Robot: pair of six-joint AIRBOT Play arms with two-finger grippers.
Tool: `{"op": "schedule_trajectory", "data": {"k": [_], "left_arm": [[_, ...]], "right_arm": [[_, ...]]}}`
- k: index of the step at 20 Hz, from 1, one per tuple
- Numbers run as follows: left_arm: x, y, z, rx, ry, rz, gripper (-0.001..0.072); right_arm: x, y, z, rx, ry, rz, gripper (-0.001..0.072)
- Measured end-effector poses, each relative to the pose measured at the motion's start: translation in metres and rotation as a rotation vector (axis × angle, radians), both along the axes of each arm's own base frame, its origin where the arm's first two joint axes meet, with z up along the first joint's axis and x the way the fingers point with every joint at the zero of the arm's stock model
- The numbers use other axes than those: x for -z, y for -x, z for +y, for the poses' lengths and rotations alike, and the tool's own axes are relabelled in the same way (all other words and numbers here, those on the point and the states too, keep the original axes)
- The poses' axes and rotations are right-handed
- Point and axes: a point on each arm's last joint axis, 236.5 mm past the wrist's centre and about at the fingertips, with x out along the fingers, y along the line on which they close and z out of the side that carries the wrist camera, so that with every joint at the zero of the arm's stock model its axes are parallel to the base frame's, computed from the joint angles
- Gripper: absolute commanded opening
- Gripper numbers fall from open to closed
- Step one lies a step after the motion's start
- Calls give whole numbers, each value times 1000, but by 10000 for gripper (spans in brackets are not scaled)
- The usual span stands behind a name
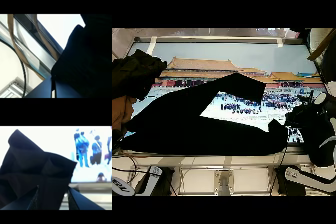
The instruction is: Fold the clothes and pants, and hang the long-sleeved shirts on hangers.
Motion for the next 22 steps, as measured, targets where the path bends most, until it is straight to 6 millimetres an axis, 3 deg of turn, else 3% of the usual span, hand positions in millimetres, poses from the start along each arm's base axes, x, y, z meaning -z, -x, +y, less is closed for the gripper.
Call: {"op": "schedule_trajectory", "data": {"k": [6,12,16,17,18,22], "left_arm": [[0,0,0,0,0,0,12],[0,0,0,0,0,1,11],[0,0,0,0,0,1,12],[0,0,0,0,1,1,12],[0,0,0,0,2,2,12],[0,1,-1,1,5,4,11]], "right_arm": [[10,8,3,-28,-29,57,390],[7,34,6,-118,-62,152,391],[17,35,19,-111,-107,131,377],[21,34,22,-105,-116,121,260],[24,34,24,-100,-121,111,31],[25,26,26,-89,-122,69,7]]}}
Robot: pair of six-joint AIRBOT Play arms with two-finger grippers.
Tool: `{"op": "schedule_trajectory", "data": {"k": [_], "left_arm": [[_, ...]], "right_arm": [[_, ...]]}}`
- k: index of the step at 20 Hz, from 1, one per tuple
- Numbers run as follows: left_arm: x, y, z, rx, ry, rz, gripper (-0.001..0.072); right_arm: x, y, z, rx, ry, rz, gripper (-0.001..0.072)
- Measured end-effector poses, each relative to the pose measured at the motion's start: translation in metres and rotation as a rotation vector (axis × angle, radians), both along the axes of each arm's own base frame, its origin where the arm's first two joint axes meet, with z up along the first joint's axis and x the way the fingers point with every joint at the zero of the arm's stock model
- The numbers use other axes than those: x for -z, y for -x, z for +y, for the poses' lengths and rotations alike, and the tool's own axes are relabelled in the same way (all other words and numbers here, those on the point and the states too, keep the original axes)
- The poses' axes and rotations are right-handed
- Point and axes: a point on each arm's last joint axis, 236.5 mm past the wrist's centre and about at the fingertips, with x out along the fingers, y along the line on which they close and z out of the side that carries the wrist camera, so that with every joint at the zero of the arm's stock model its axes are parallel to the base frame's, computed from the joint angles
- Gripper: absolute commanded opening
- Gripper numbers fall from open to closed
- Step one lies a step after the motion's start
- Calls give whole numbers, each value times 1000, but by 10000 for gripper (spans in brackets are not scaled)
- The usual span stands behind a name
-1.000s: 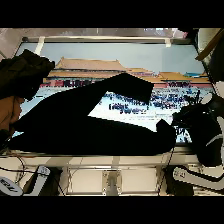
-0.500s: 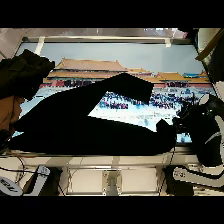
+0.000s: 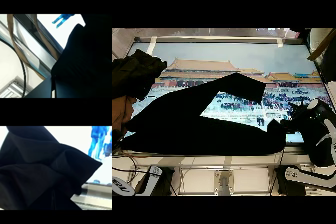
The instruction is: Fold the clothes and pants, and hang the long-sleeved shirts on hangers.
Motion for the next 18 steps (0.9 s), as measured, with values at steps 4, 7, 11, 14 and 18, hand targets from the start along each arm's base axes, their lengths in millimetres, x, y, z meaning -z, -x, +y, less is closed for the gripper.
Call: {"op": "schedule_trajectory", "data": {"k": [4,7,11,14,18], "left_arm": [[-7,-5,3,-1,-10,-19,11],[-18,-12,8,-3,-30,-49,11],[-26,-17,14,-5,-52,-71,11],[-28,-19,16,-6,-60,-78,11],[-28,-20,16,-6,-63,-82,11]], "right_arm": [[-46,-30,-9,-10,39,-137,6],[-104,-65,-22,-8,107,-323,6],[-150,-99,-33,75,163,-476,6],[-136,-110,-36,138,152,-439,6],[-87,-135,-46,260,136,-360,7]]}}
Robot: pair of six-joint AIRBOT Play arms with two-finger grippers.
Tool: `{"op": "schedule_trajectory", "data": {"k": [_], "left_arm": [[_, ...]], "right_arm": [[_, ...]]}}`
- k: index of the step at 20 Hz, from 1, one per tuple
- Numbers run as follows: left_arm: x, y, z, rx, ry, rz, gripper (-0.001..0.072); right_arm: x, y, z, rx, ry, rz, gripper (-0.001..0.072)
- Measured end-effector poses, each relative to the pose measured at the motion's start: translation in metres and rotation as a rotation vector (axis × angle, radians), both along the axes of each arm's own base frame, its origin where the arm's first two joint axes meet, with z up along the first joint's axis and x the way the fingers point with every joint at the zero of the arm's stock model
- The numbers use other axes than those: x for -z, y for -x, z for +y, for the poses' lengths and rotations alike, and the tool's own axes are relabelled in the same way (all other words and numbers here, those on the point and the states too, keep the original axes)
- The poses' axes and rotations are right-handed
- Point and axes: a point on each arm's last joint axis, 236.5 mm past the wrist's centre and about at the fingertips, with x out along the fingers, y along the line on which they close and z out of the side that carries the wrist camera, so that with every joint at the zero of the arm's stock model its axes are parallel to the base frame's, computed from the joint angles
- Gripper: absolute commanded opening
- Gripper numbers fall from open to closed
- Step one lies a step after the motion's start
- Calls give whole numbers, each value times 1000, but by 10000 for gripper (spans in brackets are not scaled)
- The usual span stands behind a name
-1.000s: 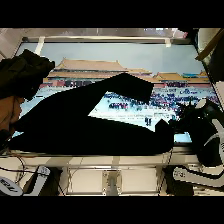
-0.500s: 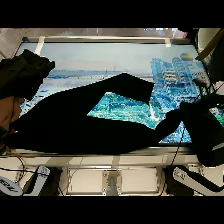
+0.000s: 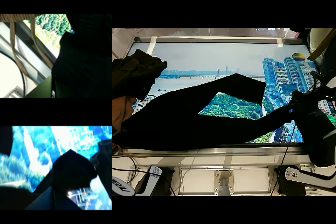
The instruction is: Fold the clothes and pants, and hang the long-sleeved shirts on hangers.
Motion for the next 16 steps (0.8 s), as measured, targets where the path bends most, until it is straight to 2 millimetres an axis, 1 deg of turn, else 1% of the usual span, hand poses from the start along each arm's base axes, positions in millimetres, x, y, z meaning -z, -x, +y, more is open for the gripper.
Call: {"op": "schedule_trajectory", "data": {"k": [1,2,3,4,6,7,9,10,11,13,14,16], "left_arm": [[0,0,0,0,-1,0,11],[0,0,0,0,-1,0,11],[0,0,0,0,-1,-1,11],[0,0,0,0,-1,0,11],[0,0,0,0,0,0,12],[0,0,0,0,1,1,11],[0,0,0,0,1,1,12],[0,0,0,0,2,1,11],[0,0,-1,0,2,2,12],[0,0,-1,0,3,2,12],[0,1,-1,1,5,3,12],[0,1,-2,1,8,5,11]], "right_arm": [[14,-6,-2,31,-12,18,51],[28,-11,-3,63,-26,33,269],[39,-17,-4,89,-36,36,421],[45,-25,-6,111,-41,21,421],[45,-39,-10,138,-37,-21,421],[43,-41,-15,139,-25,-35,421],[36,-35,-27,112,16,-40,422],[36,-25,-32,92,27,-21,421],[37,-11,-36,72,28,10,421],[44,16,-41,55,17,59,421],[51,31,-40,46,-3,88,421],[65,48,-30,20,-51,105,421]]}}
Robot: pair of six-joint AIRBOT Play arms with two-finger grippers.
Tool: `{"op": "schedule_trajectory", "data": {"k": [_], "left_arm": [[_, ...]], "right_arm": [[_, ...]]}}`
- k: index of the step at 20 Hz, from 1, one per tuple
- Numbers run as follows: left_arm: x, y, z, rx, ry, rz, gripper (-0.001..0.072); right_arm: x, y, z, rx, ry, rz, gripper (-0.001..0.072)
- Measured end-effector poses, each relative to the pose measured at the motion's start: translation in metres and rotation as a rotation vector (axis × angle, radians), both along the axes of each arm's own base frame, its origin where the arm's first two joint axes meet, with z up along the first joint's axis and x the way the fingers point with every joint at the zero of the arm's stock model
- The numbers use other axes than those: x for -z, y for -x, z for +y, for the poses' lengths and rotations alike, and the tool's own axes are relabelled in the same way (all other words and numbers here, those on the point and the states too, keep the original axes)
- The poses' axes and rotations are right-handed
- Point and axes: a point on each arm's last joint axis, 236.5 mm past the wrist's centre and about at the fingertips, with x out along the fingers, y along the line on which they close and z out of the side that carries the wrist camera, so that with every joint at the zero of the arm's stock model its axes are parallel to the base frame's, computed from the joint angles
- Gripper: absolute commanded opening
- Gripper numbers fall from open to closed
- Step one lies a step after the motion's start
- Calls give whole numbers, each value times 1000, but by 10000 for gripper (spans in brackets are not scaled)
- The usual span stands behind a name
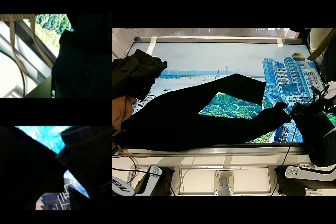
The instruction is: Fold the clothes and pants, and hang the long-sleeved shirts on hangers.
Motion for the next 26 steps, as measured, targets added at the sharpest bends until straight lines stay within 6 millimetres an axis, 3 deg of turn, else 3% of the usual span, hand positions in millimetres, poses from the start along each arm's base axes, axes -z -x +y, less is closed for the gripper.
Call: {"op": "schedule_trajectory", "data": {"k": [6,7,10,14,17,21,24,26], "left_arm": [[0,0,-1,1,3,2,12],[0,0,-1,1,3,2,11],[0,0,-1,1,3,2,12],[0,0,-1,1,4,2,11],[-2,0,1,1,-2,-1,11],[-22,-7,11,1,-50,-31,11],[-33,-11,18,0,-77,-46,11],[-30,-11,19,1,-64,-39,11]], "right_arm": [[16,-8,20,4,-78,-97,406],[18,-9,21,5,-84,-105,336],[20,-9,27,-5,-106,-109,7],[16,-4,32,-28,-127,-98,7],[-9,0,23,-84,-84,-96,7],[-72,13,-14,-88,28,-143,7],[-106,47,-37,-35,84,-143,6],[-104,77,-41,9,81,-107,6]]}}
